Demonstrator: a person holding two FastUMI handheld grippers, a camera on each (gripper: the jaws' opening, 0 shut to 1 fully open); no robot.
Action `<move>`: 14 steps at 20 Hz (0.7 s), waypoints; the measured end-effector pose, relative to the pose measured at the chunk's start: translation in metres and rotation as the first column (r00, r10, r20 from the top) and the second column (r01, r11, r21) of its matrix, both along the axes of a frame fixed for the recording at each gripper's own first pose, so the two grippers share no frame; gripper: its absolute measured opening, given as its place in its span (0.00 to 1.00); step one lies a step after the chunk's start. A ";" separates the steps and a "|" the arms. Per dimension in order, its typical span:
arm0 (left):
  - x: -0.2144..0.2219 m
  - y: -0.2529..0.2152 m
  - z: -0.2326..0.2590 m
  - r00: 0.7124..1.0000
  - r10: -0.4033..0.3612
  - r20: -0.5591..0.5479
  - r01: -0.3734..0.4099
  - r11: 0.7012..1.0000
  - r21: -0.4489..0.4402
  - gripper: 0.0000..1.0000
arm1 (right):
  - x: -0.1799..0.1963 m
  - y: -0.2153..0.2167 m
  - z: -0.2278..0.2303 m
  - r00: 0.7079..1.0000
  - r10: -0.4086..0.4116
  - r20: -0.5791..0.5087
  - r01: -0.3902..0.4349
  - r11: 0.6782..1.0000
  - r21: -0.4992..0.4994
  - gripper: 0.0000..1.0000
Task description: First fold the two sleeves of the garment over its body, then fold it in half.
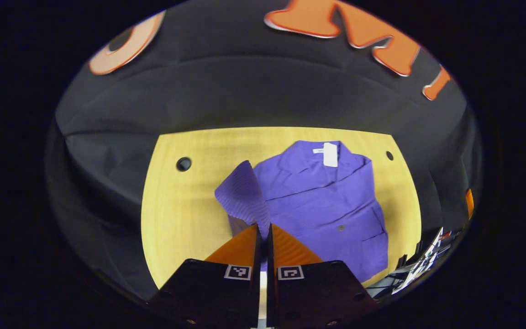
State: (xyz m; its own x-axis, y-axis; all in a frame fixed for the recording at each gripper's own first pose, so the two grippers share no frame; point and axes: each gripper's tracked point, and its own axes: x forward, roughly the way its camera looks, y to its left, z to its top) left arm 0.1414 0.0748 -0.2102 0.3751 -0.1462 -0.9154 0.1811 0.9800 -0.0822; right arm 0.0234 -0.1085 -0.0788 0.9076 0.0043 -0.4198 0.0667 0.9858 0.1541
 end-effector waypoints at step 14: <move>0.025 -0.242 -0.003 0.976 -0.217 -0.004 0.217 0.976 -0.018 0.07 | -0.016 -0.071 -0.024 1.000 -0.009 0.000 0.009 0.998 0.058 0.95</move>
State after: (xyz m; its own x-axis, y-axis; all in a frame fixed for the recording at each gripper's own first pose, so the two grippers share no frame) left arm 0.1663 -0.1677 -0.2136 0.3272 -0.2390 -0.9142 0.3884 0.9160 -0.1004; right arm 0.0074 -0.1799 -0.1029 0.9079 0.0203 -0.4188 0.0753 0.9747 0.2106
